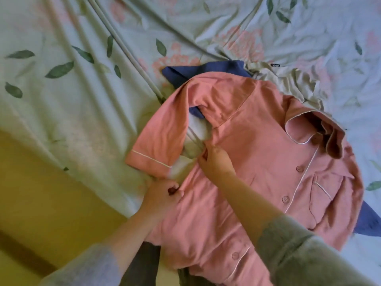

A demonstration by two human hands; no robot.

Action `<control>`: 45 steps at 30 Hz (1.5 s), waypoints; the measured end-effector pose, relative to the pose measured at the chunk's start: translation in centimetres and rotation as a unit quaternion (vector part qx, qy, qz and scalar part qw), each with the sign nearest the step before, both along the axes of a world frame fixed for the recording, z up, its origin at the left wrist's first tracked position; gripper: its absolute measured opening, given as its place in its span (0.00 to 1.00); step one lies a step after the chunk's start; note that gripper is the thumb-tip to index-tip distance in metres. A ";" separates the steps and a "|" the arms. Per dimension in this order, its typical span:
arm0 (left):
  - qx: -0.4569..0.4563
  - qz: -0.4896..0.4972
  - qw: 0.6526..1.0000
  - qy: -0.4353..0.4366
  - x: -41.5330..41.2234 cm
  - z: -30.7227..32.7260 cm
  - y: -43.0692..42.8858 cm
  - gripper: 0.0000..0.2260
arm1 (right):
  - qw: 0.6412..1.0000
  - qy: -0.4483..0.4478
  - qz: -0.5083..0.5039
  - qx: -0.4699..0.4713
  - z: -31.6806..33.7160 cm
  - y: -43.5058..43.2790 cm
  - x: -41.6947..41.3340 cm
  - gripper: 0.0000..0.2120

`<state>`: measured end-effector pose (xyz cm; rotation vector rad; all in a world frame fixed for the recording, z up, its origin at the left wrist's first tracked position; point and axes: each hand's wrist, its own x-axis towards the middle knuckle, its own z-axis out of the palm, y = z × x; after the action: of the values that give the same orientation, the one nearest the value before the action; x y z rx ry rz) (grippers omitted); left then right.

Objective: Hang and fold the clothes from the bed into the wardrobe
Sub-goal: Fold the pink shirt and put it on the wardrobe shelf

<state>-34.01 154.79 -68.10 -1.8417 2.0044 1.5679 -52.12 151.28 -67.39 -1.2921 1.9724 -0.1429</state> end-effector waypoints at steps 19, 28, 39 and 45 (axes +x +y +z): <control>0.093 0.030 0.993 -0.066 11.2 0.5 9.0 0.05 | 0.995 -0.040 -0.072 -0.060 0.5 3.7 4.8 0.16; 0.019 0.018 0.998 -0.053 11.2 3.7 7.9 0.08 | 0.975 -0.086 -0.184 -0.085 5.2 11.3 4.1 0.14; 0.030 -0.138 0.990 0.014 0.9 6.3 13.1 0.08 | 0.918 -0.031 -0.394 -0.027 6.6 29.0 -2.6 0.10; 0.040 -0.145 0.988 0.027 -5.0 5.0 18.7 0.08 | 0.916 -0.040 -0.397 0.048 4.4 34.9 -6.8 0.17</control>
<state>-39.00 173.49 -63.06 -1.4181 2.0817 1.6007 -58.91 186.20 -63.04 -0.3483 2.2868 -0.4726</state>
